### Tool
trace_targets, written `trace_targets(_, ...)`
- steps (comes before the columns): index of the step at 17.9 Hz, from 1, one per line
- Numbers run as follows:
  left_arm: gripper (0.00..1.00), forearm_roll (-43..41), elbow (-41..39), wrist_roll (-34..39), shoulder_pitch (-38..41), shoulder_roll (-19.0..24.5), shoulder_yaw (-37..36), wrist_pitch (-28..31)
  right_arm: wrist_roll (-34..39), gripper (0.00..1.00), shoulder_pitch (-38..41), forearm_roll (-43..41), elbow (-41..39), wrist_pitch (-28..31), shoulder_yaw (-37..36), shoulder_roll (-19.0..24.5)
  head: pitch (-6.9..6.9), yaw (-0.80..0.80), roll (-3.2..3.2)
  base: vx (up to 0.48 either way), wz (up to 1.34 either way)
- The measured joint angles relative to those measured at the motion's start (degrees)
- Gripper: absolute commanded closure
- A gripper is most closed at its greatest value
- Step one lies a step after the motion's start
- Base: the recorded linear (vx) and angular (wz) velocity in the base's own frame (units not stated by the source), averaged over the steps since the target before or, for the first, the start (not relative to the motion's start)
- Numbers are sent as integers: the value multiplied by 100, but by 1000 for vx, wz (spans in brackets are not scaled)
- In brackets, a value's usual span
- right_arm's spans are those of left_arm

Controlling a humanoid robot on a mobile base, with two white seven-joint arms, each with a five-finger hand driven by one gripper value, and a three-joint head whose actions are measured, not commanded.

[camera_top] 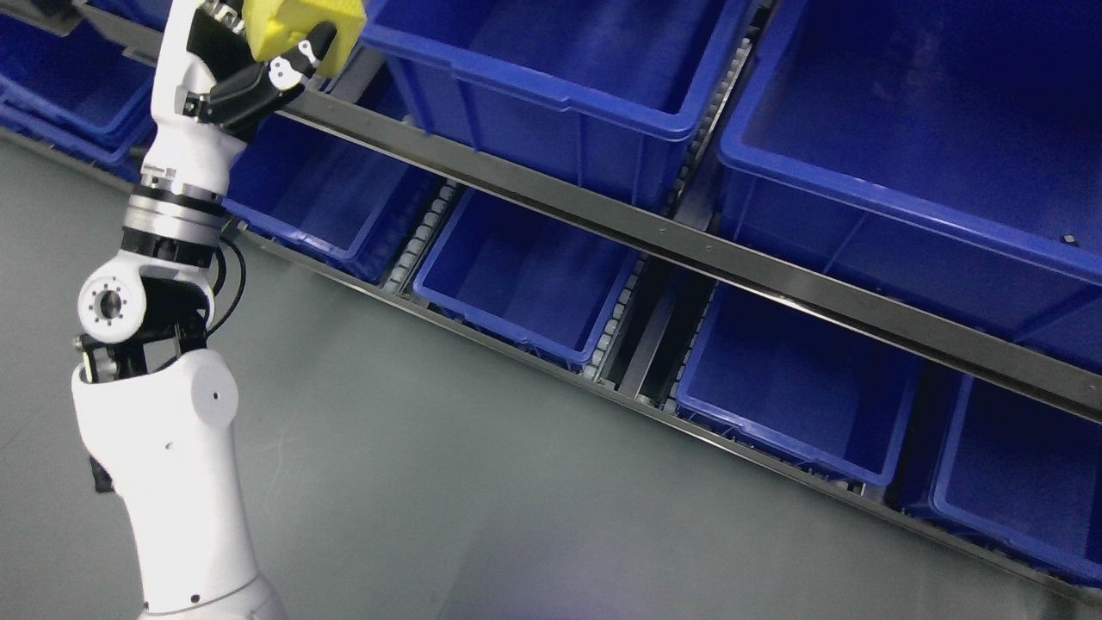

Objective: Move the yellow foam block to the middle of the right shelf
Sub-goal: 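Lower the cube into the middle blue bin and open the left hand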

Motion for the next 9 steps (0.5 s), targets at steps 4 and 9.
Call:
trace_targets(4, 55, -93, -23, -94, -812, 429, -375, 659, 0, 0, 0, 0, 0, 0, 0, 0, 1, 0, 0, 178, -380)
trace_targets(9, 55, -1031, 391, -984, -1311, 1036, -919, -51, 0, 0, 0, 0, 0, 0, 0, 0, 1, 0, 0, 125, -204)
